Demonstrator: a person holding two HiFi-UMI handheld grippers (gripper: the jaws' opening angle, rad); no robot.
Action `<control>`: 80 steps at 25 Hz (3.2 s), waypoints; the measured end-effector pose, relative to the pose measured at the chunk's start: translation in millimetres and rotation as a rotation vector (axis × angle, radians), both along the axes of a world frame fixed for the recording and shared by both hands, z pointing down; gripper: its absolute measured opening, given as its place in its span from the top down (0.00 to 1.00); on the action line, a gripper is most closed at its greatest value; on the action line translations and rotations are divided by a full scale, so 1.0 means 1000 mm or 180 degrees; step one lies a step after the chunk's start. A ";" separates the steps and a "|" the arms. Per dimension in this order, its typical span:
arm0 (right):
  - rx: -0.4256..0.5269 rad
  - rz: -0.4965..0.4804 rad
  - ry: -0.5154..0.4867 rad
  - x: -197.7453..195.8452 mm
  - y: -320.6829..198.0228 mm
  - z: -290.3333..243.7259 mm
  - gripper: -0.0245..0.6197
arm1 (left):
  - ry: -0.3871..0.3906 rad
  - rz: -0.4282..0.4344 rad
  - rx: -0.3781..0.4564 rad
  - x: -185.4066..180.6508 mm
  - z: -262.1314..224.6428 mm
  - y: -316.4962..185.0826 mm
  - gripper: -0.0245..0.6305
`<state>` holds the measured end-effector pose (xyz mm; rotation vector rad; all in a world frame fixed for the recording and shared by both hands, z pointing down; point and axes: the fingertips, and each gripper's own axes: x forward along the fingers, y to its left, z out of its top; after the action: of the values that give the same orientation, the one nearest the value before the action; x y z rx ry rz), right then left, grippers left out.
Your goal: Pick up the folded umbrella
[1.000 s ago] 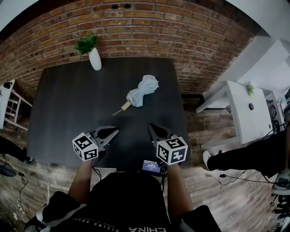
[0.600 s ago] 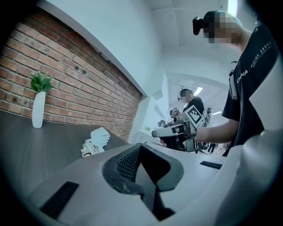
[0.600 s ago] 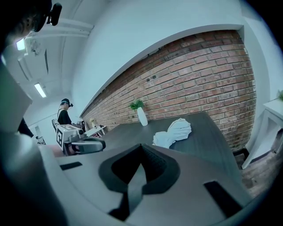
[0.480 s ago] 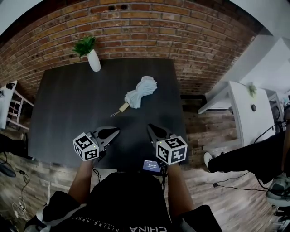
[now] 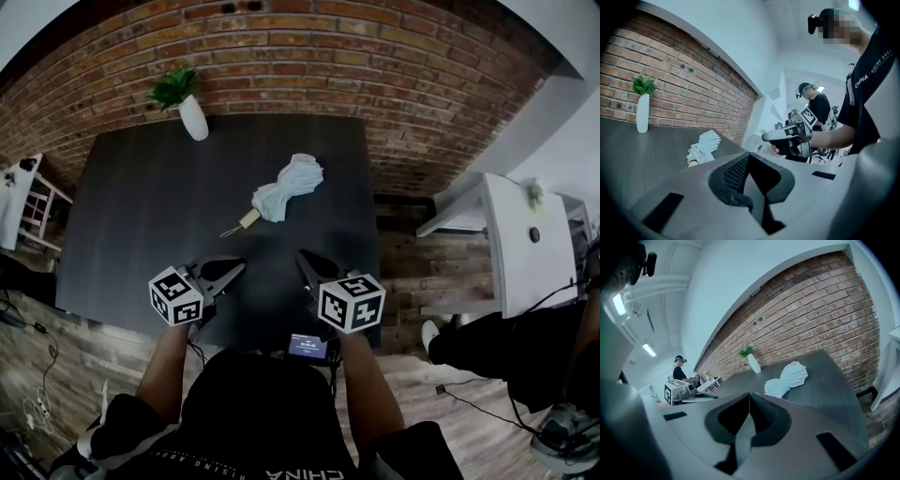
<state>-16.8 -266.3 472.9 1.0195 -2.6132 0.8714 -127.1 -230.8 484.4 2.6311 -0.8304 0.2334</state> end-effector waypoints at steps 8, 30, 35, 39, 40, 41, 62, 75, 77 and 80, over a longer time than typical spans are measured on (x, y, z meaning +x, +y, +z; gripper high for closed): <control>-0.0686 0.0289 -0.0711 -0.014 -0.053 0.020 0.95 | -0.0208 -0.0107 -0.0162 -0.011 0.019 -0.042 0.96; -0.1862 0.1504 -0.0646 -0.051 -0.196 0.136 0.54 | -0.0185 -0.0034 -0.0509 -0.035 0.096 -0.181 0.96; -0.1897 0.1754 -0.0288 -0.050 -0.215 0.151 0.54 | -0.0194 -0.0028 -0.0501 -0.031 0.105 -0.202 0.96; -0.1853 0.1812 0.0018 -0.055 -0.223 0.158 0.47 | -0.0249 -0.0085 -0.0439 -0.028 0.108 -0.217 0.96; -0.1829 0.1831 0.0103 -0.055 -0.224 0.159 0.46 | -0.0262 -0.0118 -0.0422 -0.029 0.108 -0.220 0.95; -0.1800 0.1856 0.0185 -0.056 -0.224 0.160 0.46 | -0.0272 -0.0150 -0.0413 -0.030 0.108 -0.224 0.95; -0.1569 0.2307 0.0763 -0.059 -0.226 0.166 0.41 | -0.0664 -0.0500 -0.0634 -0.023 0.134 -0.265 0.95; -0.1586 0.2152 0.1028 -0.071 -0.241 0.182 0.41 | -0.0855 -0.0526 -0.0783 -0.028 0.148 -0.282 0.95; -0.1559 0.2148 0.1015 -0.073 -0.243 0.183 0.41 | -0.0859 -0.0549 -0.0813 -0.030 0.150 -0.282 0.96; -0.1586 0.2181 0.0999 -0.072 -0.243 0.186 0.41 | -0.0849 -0.0535 -0.0845 -0.029 0.151 -0.280 0.96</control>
<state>-88.8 -509.5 658.6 1.7332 -1.6546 1.2779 -156.3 -510.6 635.2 2.2989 -1.0227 0.6142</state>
